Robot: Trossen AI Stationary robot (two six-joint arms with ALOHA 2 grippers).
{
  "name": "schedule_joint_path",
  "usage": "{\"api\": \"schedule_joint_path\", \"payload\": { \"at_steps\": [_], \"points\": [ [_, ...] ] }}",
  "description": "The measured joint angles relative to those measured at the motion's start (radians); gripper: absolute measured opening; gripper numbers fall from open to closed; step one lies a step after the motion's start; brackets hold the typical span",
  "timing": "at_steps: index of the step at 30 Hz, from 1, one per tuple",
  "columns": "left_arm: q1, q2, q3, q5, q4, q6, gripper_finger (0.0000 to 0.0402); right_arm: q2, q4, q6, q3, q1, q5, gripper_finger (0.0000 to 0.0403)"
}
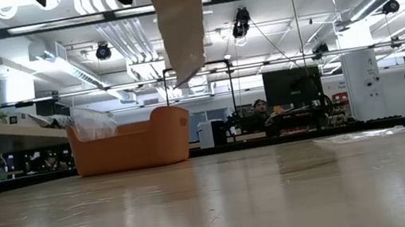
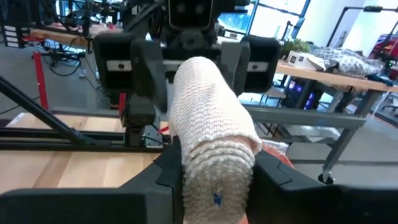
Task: Roll bandage
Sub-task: Roll the white bandage
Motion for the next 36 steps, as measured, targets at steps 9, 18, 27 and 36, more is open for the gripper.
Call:
{"api": "schedule_joint_path", "payload": {
  "at_steps": [9,18,27,36],
  "points": [
    [-0.001,0.058,-0.013,0.007,-0.036,0.001,0.0231,-0.003,-0.003,-0.024,0.028,-0.001,-0.014,0.0095],
    [-0.004,0.133,-0.016,0.006,-0.052,0.038,0.0231,-0.033,-0.051,-0.011,0.064,0.018,-0.019,0.0091],
    [-0.003,0.111,-0.043,0.042,-0.063,0.058,0.0231,-0.087,-0.091,-0.004,0.032,0.012,-0.02,0.0091],
    [-0.002,0.119,-0.158,0.125,0.21,-0.052,0.0231,-0.201,-0.147,-0.059,-0.065,0.07,0.026,0.0091]
  ]
}}
